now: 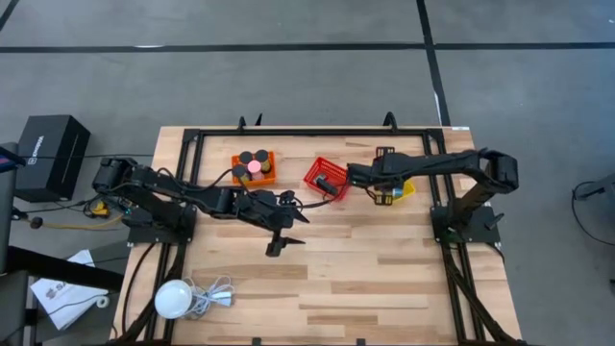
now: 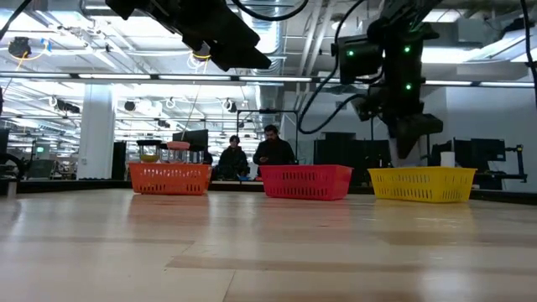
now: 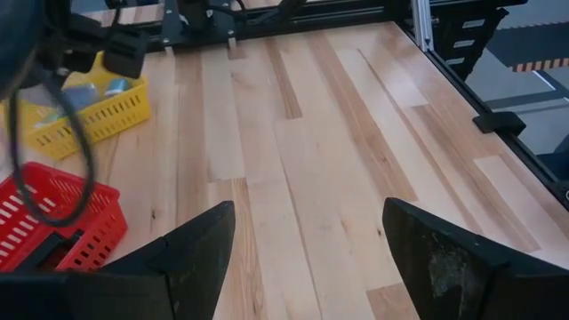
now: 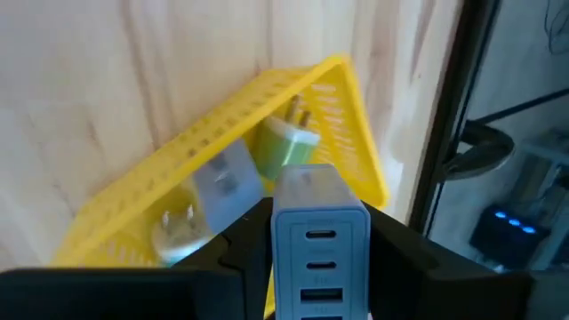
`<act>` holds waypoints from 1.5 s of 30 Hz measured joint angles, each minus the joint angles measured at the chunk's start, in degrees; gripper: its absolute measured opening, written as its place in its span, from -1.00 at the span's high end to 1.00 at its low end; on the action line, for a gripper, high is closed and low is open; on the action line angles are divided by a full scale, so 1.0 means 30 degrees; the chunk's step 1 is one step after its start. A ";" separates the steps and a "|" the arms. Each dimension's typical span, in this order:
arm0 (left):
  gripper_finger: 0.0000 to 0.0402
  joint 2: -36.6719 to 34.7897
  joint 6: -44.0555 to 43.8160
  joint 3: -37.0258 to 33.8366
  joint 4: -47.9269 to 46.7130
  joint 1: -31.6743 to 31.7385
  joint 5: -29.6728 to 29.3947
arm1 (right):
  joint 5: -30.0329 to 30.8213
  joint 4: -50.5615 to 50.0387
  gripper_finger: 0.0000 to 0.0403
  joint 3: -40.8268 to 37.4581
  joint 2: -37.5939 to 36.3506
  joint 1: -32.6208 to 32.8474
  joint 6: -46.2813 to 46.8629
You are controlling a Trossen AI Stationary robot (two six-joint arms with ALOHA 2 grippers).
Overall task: Pick & Place Office items
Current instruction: Put the light blue charger adapter into the yellow bin, then return to Home Position
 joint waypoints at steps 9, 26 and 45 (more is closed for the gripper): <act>-0.40 0.0000 0.0011 0.0000 0.0014 0.0000 0.0000 | -0.0059 0.0124 0.21 0.0007 0.0000 -0.0958 0.0498; -0.40 0.0000 0.0300 0.0000 0.0081 0.0051 -0.0007 | -0.1422 -0.0007 -0.15 0.0007 -0.0041 -0.0202 0.3737; -0.40 -0.9289 0.0032 -0.2008 -0.0520 0.0455 -0.1603 | -0.1937 0.1351 -0.15 0.0685 -1.0426 0.5403 0.5058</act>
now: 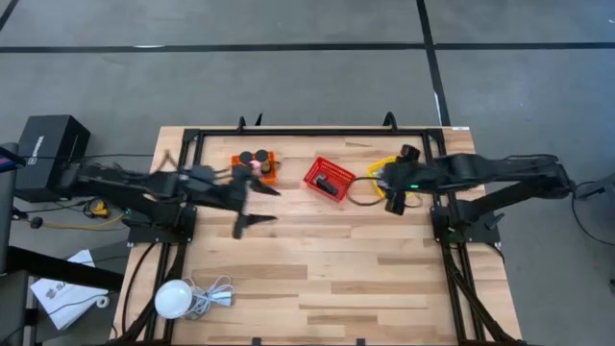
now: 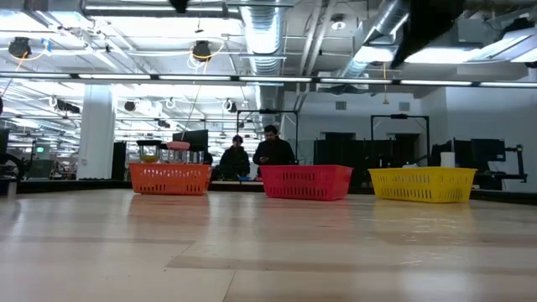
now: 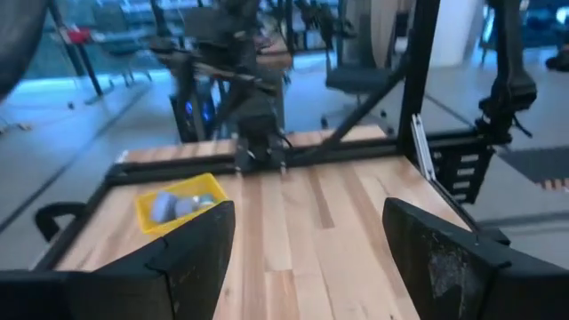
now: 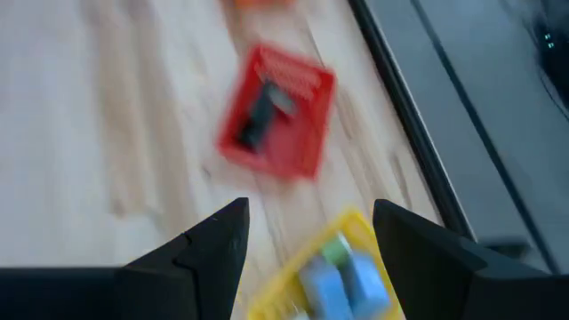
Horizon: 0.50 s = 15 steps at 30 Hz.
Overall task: Pick & Place Office items
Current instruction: Return to Home Position
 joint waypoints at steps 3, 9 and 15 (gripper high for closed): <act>-0.40 -0.2699 0.0015 -0.1672 0.0012 0.0337 -0.0007 | -0.0550 0.1596 -0.15 -0.1046 -0.2405 0.0894 -0.0393; -0.40 -0.7632 -0.0058 -0.4831 0.0371 0.0847 -0.0102 | -0.0614 0.4864 -0.15 -0.4034 -0.6627 0.2244 -0.0444; -0.40 -1.0733 -0.0066 -0.7164 0.1116 0.0864 -0.0147 | -0.0767 0.9059 -0.15 -0.7727 -1.0621 0.2584 -0.0513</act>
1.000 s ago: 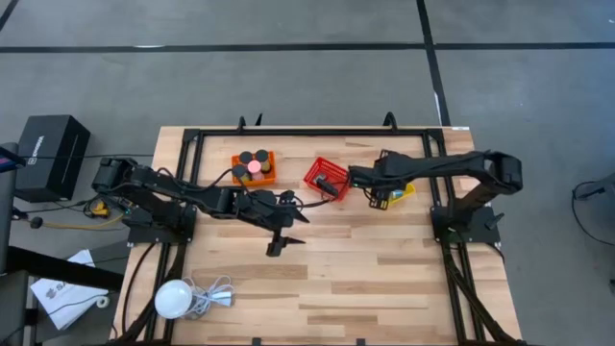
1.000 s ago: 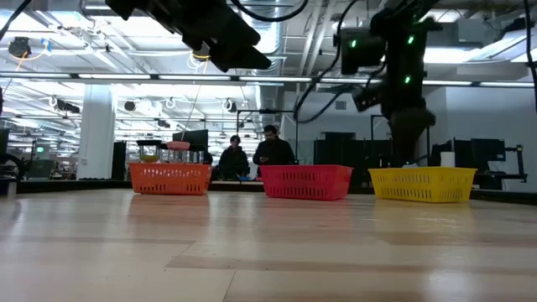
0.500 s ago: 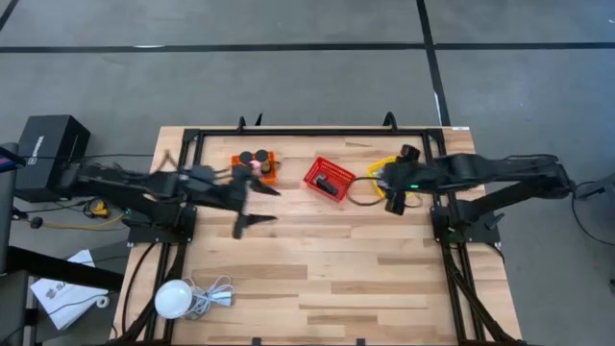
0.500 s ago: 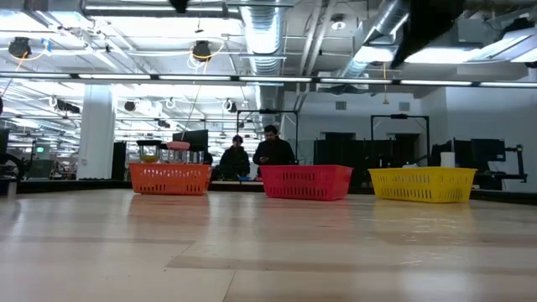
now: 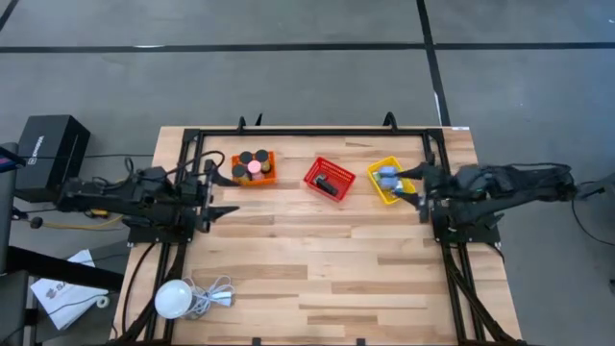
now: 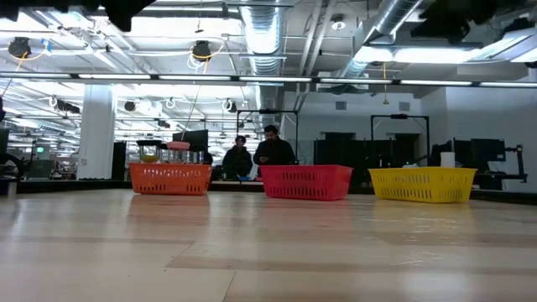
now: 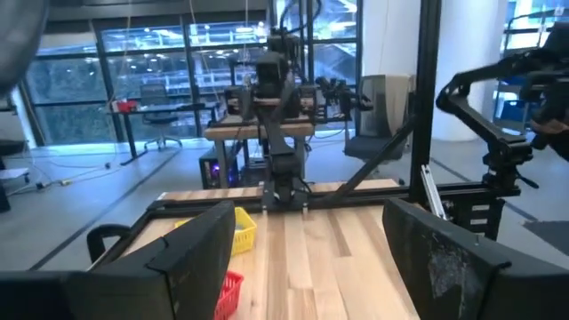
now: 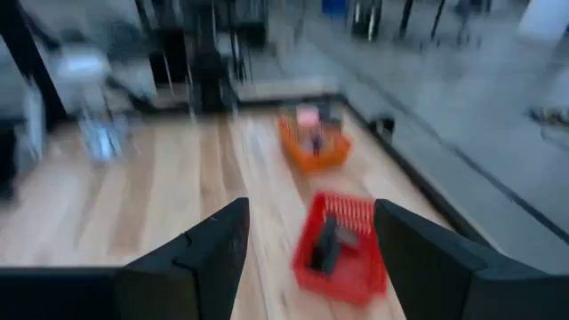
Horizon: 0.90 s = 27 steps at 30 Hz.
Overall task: Pick & Place Office items
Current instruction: Return to Home Position
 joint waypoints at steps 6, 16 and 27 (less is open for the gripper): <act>-0.40 -0.1490 0.0127 -0.1879 0.0463 0.0000 -0.1587 | -0.0138 0.3781 -0.15 -0.3822 -0.4265 0.0002 -0.0191; -0.40 -0.1991 0.0697 -0.4175 0.3227 0.0000 -0.2862 | -0.1147 0.6978 -0.15 -0.8671 -0.9285 -0.0012 -0.1005; -0.40 -0.1981 0.0645 -0.6686 0.6959 0.0000 -0.2935 | -0.2910 1.1151 -0.15 -1.1232 -0.9065 -0.0012 -0.2704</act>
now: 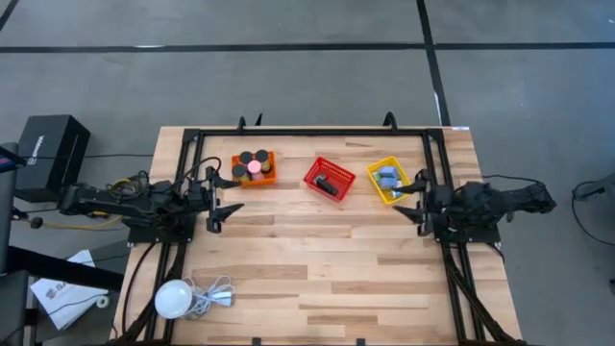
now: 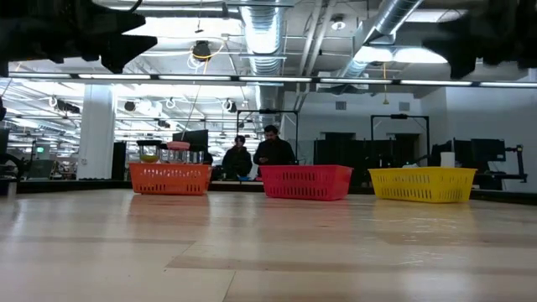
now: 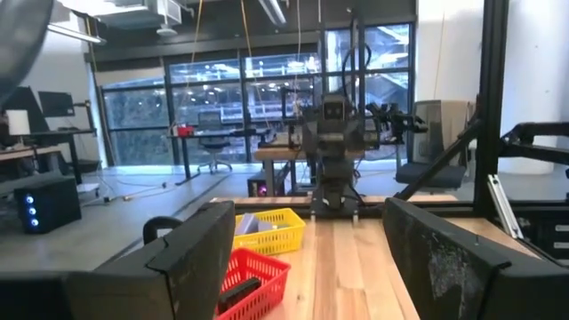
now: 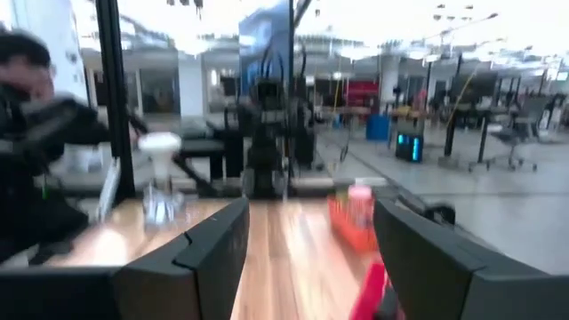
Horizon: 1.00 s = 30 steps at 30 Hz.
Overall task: Pick & Place Office items
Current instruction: Return to Home Position
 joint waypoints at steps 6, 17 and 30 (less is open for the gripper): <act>-0.40 0.0042 -0.0365 -0.1016 0.1031 -0.0013 0.0136 | -0.0182 0.1711 -0.15 -0.1455 -0.0182 0.0000 0.0004; -0.40 0.0160 -0.0850 -0.1016 0.1156 -0.0051 0.0641 | -0.0173 -0.0314 -0.15 -0.1470 -0.0181 -0.0022 0.0371; -0.40 0.0160 -0.1468 -0.1016 0.1063 -0.0044 0.0634 | -0.0172 -0.0623 -0.15 -0.1477 -0.0152 -0.0022 0.0572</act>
